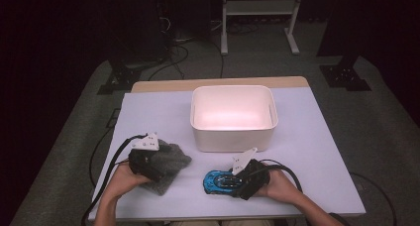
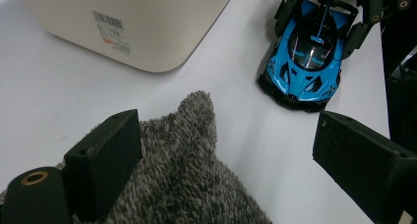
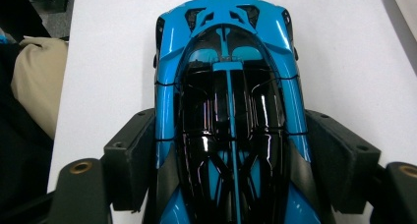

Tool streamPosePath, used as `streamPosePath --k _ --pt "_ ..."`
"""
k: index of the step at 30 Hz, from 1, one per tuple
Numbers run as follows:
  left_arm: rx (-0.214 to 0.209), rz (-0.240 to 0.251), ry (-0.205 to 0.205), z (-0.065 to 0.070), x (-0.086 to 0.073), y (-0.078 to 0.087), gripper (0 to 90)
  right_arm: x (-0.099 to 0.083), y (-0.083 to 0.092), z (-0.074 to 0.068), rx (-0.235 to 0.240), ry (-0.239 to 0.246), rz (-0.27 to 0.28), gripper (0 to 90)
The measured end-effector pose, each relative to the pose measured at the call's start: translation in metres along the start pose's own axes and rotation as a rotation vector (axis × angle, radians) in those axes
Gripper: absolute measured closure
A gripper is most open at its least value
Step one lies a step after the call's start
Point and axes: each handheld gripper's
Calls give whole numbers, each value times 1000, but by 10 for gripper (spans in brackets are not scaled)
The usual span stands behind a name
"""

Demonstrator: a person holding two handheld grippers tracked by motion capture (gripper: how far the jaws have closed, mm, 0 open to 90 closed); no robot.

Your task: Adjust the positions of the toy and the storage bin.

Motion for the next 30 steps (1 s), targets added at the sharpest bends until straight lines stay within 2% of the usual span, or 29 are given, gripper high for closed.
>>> streamPosePath --k 16,30 --pt "-1 4 9 -2 -2 2 102 1 3 1 32 -2 13 253" --pt "-5 -1 9 -2 -3 -2 103 5 20 4 32 -10 49 253"
Point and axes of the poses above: each handheld gripper's, and its own axes: y roughly backward along the jaws, x roughly out of its top, z roughly to its right, and after that the axes turned 15 degrees about y, right-handed
